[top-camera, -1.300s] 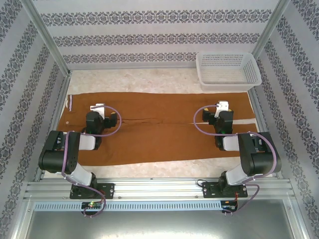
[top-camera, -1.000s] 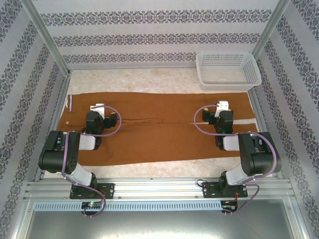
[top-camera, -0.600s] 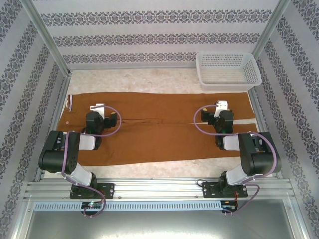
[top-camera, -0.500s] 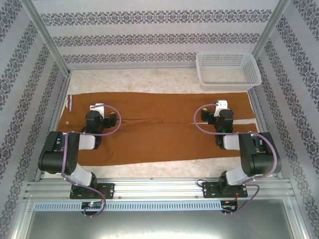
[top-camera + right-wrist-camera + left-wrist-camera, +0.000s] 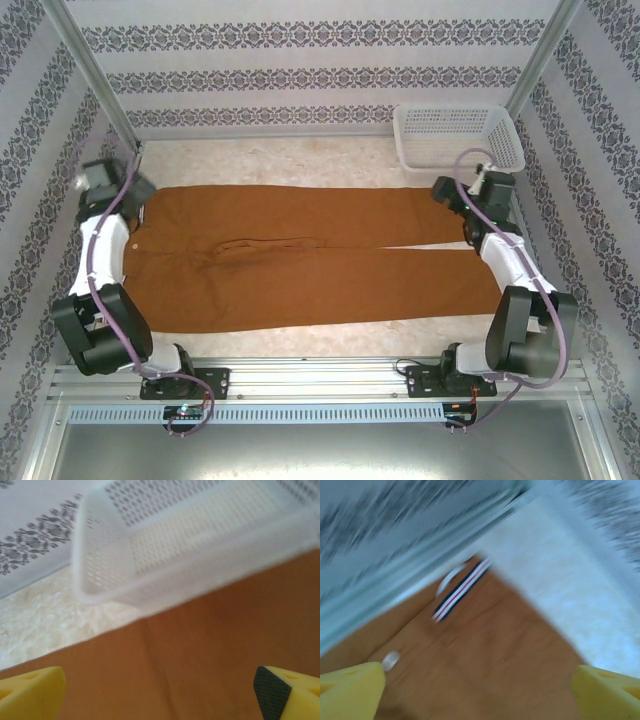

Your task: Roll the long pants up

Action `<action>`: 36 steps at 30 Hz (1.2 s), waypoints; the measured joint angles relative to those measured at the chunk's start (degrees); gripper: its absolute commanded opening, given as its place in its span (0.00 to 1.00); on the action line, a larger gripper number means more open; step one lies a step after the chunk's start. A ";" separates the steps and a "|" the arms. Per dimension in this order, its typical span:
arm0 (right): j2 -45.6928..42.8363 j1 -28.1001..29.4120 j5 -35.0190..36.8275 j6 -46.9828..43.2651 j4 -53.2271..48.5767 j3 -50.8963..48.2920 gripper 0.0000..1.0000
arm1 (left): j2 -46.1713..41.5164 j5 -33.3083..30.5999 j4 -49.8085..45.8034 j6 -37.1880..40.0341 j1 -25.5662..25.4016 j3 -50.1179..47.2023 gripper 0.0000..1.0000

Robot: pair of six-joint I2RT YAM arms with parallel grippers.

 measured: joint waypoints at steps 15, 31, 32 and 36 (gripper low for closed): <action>-20.48 -22.69 -8.74 13.84 -18.32 -12.61 0.98 | -21.11 -3.10 -24.26 -15.54 10.10 -18.56 1.00; -21.00 -26.43 -9.81 18.51 -19.58 -18.10 0.98 | -11.87 -10.71 -19.37 -19.56 13.46 -27.39 1.00; -21.00 -26.73 -9.86 18.51 -19.58 -18.10 0.98 | -11.41 -10.86 -18.47 -19.82 13.64 -27.54 1.00; -21.00 -27.26 -10.08 18.51 -19.65 -18.10 0.98 | -9.42 -11.72 -15.74 -20.59 14.38 -27.71 1.00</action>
